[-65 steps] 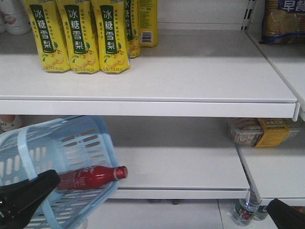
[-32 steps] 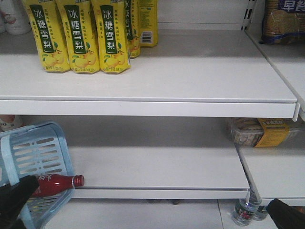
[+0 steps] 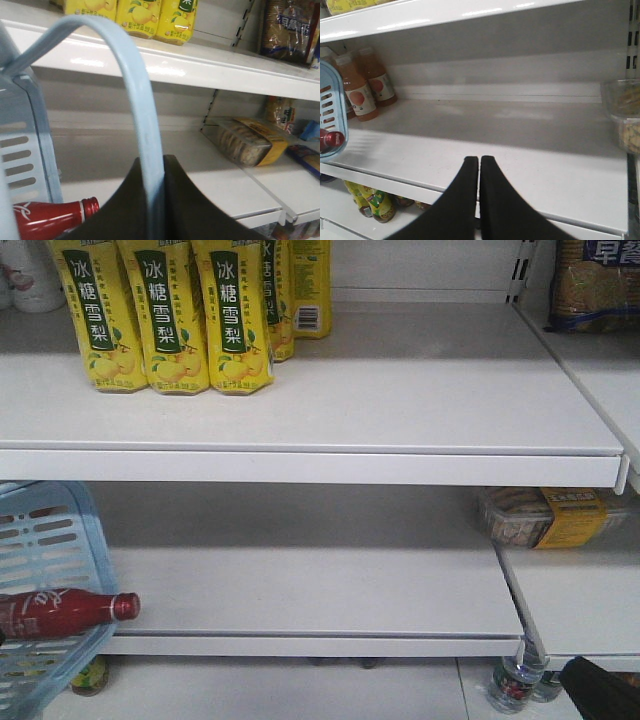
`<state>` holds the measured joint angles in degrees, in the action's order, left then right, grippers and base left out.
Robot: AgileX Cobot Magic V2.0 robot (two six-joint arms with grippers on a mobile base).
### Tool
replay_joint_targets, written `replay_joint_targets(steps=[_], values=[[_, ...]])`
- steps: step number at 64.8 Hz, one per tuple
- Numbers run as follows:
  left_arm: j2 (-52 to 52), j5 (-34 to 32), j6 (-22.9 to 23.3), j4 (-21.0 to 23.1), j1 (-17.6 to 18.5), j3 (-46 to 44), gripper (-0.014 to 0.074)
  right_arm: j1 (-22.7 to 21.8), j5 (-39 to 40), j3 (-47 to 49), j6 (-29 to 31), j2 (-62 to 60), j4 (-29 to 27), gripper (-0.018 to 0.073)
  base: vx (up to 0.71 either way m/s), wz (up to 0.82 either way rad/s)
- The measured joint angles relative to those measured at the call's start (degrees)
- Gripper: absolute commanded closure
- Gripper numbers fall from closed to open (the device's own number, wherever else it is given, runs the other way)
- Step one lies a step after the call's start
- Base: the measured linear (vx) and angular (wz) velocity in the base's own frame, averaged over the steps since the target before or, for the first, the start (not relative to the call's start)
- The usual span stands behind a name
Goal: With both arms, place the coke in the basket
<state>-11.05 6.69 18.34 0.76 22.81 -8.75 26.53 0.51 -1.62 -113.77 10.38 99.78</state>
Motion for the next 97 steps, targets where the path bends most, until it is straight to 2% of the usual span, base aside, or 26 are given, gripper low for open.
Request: replay_joint_targets(steps=[5,17,26,48,69,85,97], values=[[1.6,1.8,-2.1,1.2,-1.5,0.0,0.0601,0.0,0.0,0.0,0.0,0.0,0.0,0.0564,0.0,0.0],[4.5,3.5,-3.2,1.6,-4.8,1.2,0.0601,0.0,0.0,0.0,0.0,0.0,0.0,0.0564,0.0,0.0],[6.5,3.5,-3.3,2.3,-6.5,3.9,0.0601,0.0,0.0,0.0,0.0,0.0,0.0,0.0564,0.0,0.0],[11.1,3.8,-3.3,7.3,-9.5,8.6,0.0601,0.0,0.0,0.0,0.0,0.0,0.0,0.0564,0.0,0.0],[11.1,-0.9,-2.8,7.2,-12.6,11.0,0.0601,0.0,0.0,0.0,0.0,0.0,0.0,0.0564,0.0,0.0],[11.1,-1.9,-2.7,2.2,-14.6,11.0,0.0601,0.0,0.0,0.0,0.0,0.0,0.0,0.0564,0.0,0.0],[11.1,-1.9,-2.7,1.8,-16.7,11.0,0.0601,0.0,0.0,0.0,0.0,0.0,0.0,0.0564,0.0,0.0]])
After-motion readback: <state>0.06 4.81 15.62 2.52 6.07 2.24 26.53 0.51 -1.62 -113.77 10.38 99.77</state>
